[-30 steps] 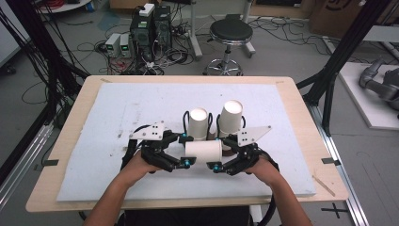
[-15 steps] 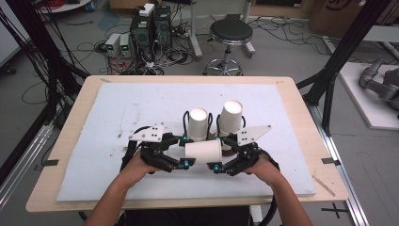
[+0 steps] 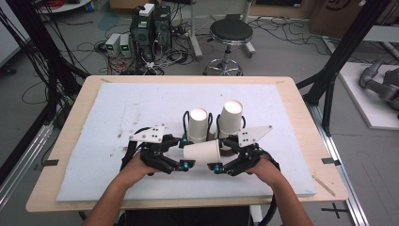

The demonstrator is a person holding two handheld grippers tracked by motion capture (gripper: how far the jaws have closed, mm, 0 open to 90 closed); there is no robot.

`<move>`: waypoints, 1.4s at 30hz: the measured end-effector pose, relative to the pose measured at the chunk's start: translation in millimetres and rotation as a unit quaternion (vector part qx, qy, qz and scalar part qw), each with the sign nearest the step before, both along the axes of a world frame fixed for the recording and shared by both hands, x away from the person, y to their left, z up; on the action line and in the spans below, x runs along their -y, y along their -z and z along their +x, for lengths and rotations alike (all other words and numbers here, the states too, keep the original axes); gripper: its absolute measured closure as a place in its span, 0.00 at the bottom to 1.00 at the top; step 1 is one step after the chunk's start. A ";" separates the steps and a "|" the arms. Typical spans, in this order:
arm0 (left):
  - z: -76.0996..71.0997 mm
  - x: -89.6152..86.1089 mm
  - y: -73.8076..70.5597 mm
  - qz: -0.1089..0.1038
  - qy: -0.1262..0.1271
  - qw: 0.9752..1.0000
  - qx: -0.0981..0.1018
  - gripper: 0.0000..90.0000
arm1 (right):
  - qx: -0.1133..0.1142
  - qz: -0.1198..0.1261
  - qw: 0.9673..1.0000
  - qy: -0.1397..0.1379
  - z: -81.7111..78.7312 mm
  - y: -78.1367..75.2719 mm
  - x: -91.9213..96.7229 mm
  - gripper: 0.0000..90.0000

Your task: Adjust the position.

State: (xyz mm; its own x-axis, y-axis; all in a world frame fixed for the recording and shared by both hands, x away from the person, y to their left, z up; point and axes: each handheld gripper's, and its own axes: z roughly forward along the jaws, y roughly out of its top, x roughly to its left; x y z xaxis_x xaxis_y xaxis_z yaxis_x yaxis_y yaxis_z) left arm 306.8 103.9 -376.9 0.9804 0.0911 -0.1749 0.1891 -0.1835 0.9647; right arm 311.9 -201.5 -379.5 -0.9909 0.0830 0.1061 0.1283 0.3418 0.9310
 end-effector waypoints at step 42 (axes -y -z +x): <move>-1.2 5.4 11.2 0.020 0.018 1.000 0.013 0.40 | -0.014 0.021 1.000 -0.004 1.1 -3.9 -0.3 0.31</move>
State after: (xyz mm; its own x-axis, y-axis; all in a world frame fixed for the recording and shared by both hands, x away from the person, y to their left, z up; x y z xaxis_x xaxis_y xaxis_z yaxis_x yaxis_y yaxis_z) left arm 305.6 98.4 -388.1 0.9873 0.0621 -0.1460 0.1565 -0.2288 0.9608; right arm 313.0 -201.2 -375.5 -0.9880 0.0705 0.1371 0.1522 0.3028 0.9408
